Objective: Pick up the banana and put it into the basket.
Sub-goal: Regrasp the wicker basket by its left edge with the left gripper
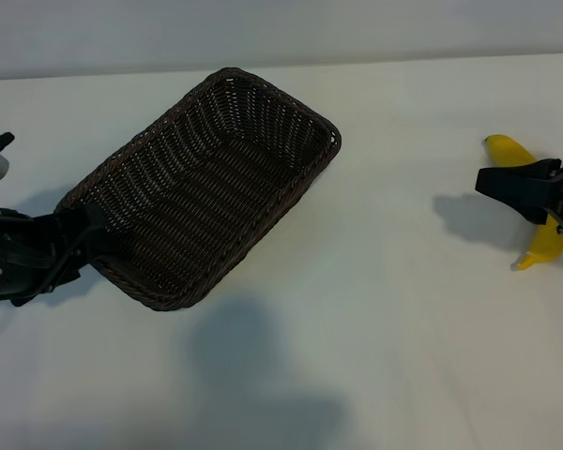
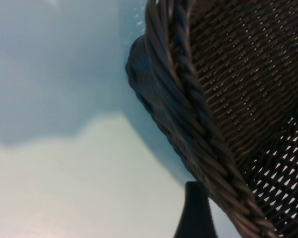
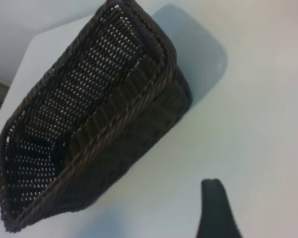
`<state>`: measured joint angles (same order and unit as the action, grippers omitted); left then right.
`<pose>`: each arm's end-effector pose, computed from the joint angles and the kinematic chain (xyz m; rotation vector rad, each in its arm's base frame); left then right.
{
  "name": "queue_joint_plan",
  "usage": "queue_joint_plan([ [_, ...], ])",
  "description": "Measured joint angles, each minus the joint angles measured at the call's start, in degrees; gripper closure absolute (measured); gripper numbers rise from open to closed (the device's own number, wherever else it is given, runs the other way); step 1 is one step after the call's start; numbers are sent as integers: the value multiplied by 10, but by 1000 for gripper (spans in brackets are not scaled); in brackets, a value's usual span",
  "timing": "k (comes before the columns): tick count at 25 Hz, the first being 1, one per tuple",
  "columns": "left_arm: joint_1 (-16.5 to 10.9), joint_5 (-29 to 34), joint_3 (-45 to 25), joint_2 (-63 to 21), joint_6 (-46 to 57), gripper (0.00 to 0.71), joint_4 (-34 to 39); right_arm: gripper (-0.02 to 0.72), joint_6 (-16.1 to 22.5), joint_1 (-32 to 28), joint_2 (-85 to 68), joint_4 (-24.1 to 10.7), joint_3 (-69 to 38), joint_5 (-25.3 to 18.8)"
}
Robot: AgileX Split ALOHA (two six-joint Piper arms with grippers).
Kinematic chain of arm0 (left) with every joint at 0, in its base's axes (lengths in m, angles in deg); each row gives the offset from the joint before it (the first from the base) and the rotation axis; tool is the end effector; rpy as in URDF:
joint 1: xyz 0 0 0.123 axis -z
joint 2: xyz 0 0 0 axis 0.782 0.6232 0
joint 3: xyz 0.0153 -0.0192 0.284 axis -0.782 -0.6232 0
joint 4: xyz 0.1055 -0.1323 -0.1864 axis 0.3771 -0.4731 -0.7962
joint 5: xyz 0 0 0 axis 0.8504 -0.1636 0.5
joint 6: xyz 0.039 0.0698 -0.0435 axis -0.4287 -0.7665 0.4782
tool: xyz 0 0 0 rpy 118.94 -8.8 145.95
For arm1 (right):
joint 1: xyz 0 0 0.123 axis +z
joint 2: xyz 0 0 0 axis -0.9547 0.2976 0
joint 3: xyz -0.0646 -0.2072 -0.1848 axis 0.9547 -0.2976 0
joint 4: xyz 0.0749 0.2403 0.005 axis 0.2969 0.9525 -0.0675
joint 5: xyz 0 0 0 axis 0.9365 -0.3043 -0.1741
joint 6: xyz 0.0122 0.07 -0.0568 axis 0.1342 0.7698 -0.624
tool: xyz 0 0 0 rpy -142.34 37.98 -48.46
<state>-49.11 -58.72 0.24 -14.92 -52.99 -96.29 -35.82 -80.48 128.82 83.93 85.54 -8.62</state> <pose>0.2139 -0.0299 0.1966 -0.5348 2.4974 -0.5264 0.2329 0.0318 0.1941 -0.0609 2.2229 0.8906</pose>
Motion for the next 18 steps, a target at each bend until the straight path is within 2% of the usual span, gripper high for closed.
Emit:
queue_joint_plan([
  [10, 1, -45, 1, 72, -14, 136, -30, 259, 0, 0, 0, 0, 0, -3],
  [18, 54, -114, 1, 109, -29, 136, -62, 259, 0, 0, 0, 0, 0, -15],
])
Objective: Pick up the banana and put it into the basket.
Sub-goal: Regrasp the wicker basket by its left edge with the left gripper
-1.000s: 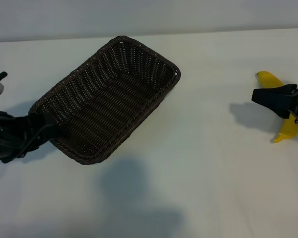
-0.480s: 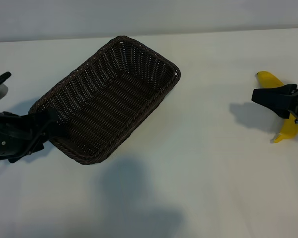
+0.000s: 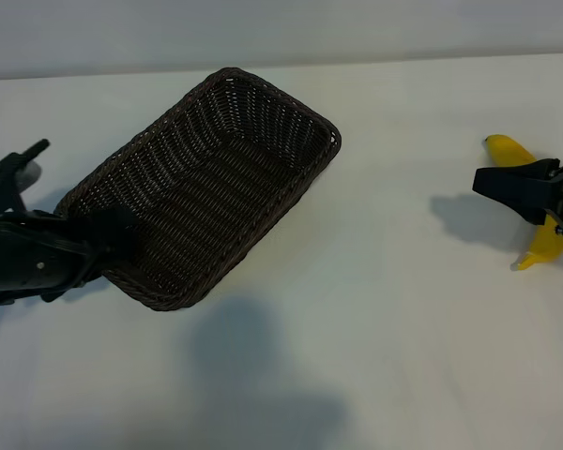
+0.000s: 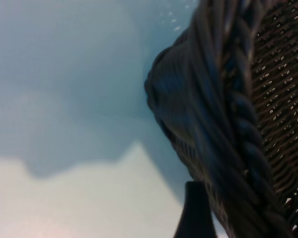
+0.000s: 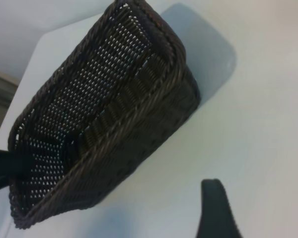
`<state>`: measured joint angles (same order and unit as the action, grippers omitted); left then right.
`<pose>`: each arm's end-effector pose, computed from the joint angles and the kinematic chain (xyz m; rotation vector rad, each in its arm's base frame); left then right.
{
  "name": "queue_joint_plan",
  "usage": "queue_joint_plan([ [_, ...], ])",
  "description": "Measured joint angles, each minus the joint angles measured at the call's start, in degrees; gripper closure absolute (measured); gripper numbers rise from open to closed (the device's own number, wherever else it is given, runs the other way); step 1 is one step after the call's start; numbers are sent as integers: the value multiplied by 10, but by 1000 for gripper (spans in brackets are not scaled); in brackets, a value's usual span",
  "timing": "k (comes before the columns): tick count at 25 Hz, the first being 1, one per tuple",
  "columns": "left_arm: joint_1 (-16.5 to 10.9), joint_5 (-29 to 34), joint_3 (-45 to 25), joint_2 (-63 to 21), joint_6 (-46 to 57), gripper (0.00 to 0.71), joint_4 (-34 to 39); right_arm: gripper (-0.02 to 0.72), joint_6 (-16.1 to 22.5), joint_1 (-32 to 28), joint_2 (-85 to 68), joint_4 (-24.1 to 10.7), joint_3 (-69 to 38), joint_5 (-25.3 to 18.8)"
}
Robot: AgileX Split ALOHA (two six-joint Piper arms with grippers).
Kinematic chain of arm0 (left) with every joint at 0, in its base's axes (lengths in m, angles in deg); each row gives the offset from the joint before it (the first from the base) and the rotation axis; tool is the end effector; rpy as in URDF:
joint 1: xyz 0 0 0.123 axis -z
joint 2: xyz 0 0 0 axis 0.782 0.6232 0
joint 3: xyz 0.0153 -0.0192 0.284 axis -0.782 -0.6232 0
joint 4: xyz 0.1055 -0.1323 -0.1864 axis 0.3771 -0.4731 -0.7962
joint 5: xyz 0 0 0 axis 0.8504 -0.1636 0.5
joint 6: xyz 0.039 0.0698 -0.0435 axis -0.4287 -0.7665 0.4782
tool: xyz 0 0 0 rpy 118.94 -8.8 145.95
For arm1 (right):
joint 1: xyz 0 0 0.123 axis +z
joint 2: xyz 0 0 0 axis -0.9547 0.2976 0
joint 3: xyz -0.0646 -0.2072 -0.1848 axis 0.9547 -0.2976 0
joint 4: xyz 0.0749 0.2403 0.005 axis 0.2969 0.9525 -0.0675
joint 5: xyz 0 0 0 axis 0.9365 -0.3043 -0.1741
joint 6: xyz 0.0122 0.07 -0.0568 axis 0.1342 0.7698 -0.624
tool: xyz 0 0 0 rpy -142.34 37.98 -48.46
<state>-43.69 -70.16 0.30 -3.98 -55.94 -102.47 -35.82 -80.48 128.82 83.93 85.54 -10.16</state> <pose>0.2356 -0.0431 0.1607 -0.5753 2.5178 -0.4453 0.2320 0.0337 0.1954 -0.0742 2.2125 0.9207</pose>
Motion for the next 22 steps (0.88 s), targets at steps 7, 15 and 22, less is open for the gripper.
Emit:
queue_joint_plan([
  [7, 21, -30, 0, 38, 8, 136, 0, 259, 0, 0, 0, 0, 0, 0],
  [15, 22, -57, 1, 76, 11, 140, -10, 259, 0, 0, 0, 0, 0, 0],
  [22, 22, -76, 3, 78, 31, 303, -10, 259, 0, 0, 0, 0, 0, -2],
])
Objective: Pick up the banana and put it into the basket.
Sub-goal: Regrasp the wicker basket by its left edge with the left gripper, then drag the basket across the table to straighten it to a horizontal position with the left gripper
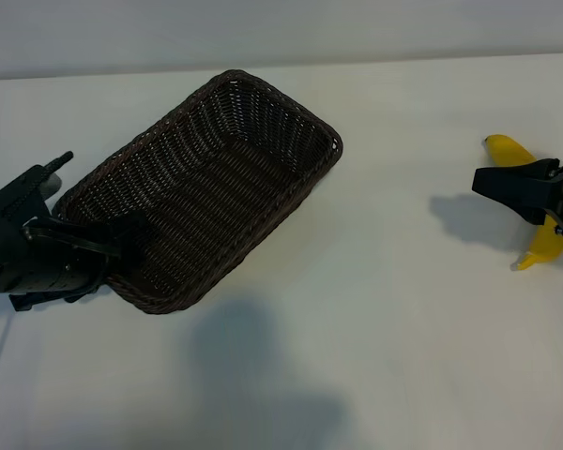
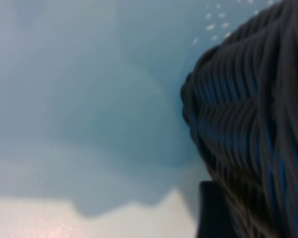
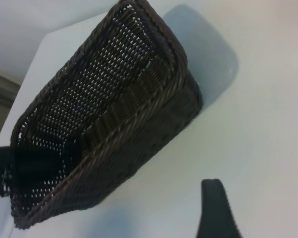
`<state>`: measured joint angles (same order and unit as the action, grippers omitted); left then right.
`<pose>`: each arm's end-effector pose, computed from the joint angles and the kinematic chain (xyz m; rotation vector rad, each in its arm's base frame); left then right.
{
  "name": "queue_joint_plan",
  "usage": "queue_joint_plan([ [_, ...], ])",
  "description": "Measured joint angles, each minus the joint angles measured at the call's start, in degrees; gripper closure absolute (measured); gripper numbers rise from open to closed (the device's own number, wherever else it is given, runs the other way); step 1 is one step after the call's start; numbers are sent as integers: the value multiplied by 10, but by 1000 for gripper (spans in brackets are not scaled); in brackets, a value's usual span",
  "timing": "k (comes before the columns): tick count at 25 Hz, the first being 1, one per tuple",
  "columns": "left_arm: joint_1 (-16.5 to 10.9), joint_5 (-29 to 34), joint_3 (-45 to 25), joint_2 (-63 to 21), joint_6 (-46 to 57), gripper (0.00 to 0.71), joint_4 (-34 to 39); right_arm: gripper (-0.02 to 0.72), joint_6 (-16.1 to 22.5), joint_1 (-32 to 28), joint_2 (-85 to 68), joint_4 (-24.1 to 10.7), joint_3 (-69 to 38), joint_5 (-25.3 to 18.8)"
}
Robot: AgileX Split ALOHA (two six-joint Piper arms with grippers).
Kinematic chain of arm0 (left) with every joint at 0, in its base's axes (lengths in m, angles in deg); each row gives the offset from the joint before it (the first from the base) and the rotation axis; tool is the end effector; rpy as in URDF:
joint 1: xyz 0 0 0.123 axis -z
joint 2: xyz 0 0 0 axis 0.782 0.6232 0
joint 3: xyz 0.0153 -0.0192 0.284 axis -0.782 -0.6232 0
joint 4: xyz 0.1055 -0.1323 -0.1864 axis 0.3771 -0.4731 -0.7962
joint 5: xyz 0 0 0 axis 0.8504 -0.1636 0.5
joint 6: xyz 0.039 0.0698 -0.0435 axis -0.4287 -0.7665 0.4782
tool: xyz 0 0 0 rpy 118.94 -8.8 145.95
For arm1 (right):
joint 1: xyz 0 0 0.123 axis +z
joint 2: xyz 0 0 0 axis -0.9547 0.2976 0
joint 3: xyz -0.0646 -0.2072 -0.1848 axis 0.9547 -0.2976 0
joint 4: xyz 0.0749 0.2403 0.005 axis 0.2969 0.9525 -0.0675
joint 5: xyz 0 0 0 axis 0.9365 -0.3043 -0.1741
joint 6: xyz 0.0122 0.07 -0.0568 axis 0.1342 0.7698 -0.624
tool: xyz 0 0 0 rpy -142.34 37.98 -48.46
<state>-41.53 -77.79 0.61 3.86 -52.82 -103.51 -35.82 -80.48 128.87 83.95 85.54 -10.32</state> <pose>0.2470 -0.0454 0.1324 -0.6736 2.5234 -0.3531 0.2320 0.0339 0.1954 -0.0747 2.2120 0.9243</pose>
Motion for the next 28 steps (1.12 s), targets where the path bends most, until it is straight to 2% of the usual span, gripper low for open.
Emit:
queue_joint_plan([
  [5, 0, -19, 0, 0, 17, 539, -4, 259, 0, 0, 0, 0, 0, -1],
  [6, 0, -22, 0, 0, 13, 550, -5, 259, 0, 0, 0, 0, 0, -1],
  [13, 2, -34, 1, 1, 16, 551, -3, 259, 0, 0, 0, 0, 0, -1],
  [16, 2, -25, 17, 3, 8, 551, 22, 259, 0, 0, 0, 0, 0, -1],
  [23, 2, 62, 134, 6, -32, 551, 123, 259, 0, 0, 0, 0, 0, -1],
  [28, 2, 120, 212, 6, -69, 551, 140, 259, 0, 0, 0, 0, 0, -1],
])
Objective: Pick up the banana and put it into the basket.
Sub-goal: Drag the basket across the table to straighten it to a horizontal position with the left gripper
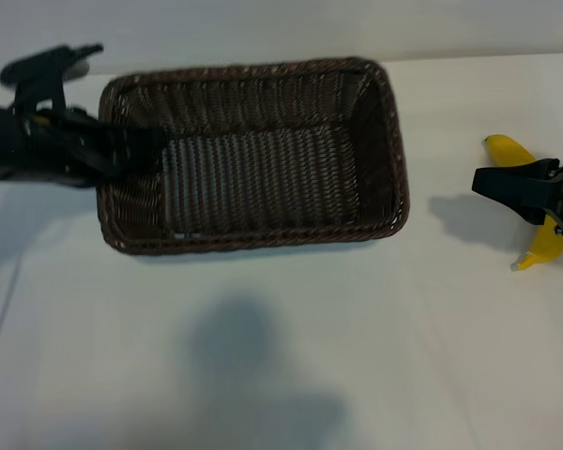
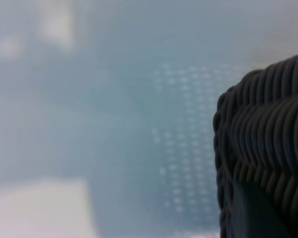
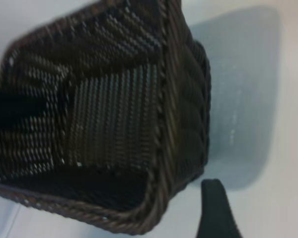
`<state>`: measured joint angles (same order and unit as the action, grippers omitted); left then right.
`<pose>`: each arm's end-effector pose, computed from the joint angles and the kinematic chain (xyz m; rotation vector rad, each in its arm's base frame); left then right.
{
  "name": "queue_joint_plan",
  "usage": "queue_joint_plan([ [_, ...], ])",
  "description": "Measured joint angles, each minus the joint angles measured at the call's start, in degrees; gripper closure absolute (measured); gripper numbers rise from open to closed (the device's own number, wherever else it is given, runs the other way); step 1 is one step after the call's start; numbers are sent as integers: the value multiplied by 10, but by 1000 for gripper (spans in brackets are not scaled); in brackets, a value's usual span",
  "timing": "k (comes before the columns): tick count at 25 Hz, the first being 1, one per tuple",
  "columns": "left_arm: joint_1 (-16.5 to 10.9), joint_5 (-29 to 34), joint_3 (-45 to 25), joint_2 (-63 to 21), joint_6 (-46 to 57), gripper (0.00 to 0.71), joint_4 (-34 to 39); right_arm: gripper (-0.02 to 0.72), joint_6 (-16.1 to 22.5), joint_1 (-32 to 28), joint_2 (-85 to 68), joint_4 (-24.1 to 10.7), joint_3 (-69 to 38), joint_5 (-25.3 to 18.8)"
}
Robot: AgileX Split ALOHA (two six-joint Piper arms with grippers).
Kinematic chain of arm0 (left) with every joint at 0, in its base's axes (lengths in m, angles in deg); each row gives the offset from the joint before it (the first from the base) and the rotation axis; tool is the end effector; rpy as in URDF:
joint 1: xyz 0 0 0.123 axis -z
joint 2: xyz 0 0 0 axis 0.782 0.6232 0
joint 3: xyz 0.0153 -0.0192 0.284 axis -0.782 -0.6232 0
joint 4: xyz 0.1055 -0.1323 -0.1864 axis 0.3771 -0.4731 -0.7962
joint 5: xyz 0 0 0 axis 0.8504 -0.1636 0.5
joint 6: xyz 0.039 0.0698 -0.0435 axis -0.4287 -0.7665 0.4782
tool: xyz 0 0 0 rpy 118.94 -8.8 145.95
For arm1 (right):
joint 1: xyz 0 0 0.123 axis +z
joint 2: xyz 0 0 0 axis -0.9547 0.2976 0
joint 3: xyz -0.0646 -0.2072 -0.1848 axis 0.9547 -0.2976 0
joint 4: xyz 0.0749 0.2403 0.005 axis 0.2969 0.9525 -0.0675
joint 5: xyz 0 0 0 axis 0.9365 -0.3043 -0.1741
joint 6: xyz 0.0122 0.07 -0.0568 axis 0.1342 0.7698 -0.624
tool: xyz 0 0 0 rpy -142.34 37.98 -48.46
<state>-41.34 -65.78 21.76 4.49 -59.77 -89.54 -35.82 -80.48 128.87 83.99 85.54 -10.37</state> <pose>0.3179 -0.0690 0.2104 -0.1141 2.4173 -0.3919 0.2320 0.0339 0.1954 -0.0744 2.2113 0.9255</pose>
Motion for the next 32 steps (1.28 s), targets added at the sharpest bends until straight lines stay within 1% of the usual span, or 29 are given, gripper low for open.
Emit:
queue_joint_plan([
  [5, 0, 37, 51, 15, -20, 551, 2, 259, 0, 0, 0, 1, 0, 0],
  [11, 0, 70, 108, 109, -21, 551, 1, 259, 1, 0, 0, 2, 0, 0],
  [17, 0, 92, 153, 175, -23, 551, -17, 259, 1, 0, 0, 2, 0, 0],
  [24, 0, 95, 161, 215, -45, 551, -64, 259, 2, 0, 0, 9, 0, 0],
  [32, 0, 95, 161, 227, -42, 551, -71, 259, 2, 0, 0, 18, 0, 0],
])
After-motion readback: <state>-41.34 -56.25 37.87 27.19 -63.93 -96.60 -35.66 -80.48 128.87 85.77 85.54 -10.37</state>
